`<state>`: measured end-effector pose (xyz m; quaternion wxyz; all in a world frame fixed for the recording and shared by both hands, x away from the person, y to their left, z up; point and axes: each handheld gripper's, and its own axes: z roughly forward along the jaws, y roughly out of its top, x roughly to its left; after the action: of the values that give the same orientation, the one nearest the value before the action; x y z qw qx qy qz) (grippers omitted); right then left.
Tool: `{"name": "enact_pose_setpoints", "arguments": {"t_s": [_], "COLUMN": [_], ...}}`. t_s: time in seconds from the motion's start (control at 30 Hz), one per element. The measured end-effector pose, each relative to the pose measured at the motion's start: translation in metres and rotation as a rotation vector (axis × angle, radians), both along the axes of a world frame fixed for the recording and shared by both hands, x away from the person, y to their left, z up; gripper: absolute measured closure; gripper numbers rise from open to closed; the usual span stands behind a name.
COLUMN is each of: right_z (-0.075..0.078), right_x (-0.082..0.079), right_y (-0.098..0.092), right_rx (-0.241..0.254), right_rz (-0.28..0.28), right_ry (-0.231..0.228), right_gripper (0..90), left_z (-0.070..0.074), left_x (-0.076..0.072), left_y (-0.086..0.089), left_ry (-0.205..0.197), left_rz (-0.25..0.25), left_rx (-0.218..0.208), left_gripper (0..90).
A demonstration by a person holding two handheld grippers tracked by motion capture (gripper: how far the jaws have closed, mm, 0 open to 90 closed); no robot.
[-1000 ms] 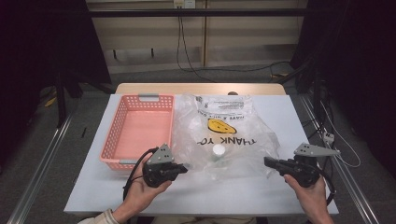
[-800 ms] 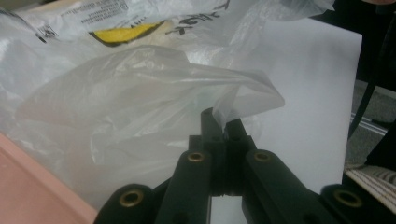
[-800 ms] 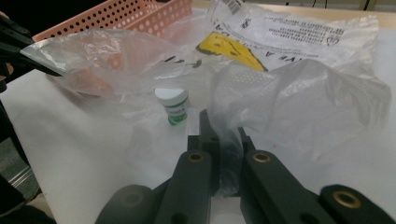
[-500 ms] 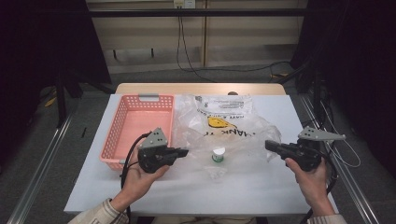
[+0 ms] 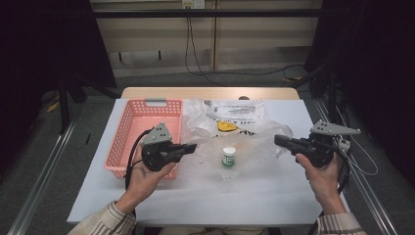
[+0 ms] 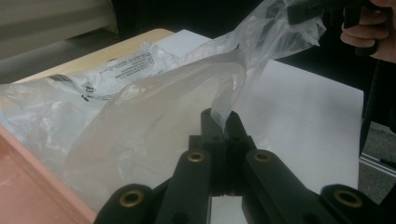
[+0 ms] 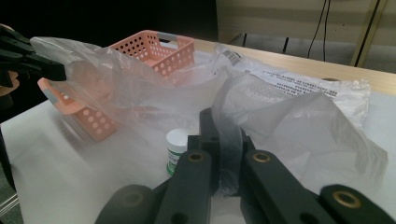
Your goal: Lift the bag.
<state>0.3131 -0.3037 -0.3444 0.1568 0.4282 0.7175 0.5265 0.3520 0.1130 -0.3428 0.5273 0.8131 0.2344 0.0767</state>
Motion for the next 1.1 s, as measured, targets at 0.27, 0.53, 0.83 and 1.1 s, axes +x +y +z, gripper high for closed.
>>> {"name": "enact_pose_setpoints", "arguments": {"t_s": [0.27, 0.53, 0.83, 1.1], "right_z": [0.006, 0.022, 0.048, 0.077], "right_x": [0.007, 0.011, 0.021, 0.028], "right_y": [0.001, -0.005, -0.011, -0.013], "right_rx": [0.008, 0.031, 0.066, 0.076], "right_rz": [-0.001, -0.019, -0.037, -0.054], "right_ry": [-0.015, -0.057, -0.12, -0.174], "right_gripper": [90.0, 90.0, 90.0, 90.0], "left_z": [0.006, 0.023, 0.054, 0.085], "left_x": [0.001, 0.007, 0.013, 0.022], "left_y": [0.002, 0.007, 0.012, 0.013], "left_ry": [-0.011, -0.034, -0.078, -0.137], "left_rz": [0.001, 0.017, 0.043, 0.08], "left_rx": [-0.021, -0.068, -0.152, -0.173], "left_gripper": [90.0, 90.0, 90.0, 90.0]}}
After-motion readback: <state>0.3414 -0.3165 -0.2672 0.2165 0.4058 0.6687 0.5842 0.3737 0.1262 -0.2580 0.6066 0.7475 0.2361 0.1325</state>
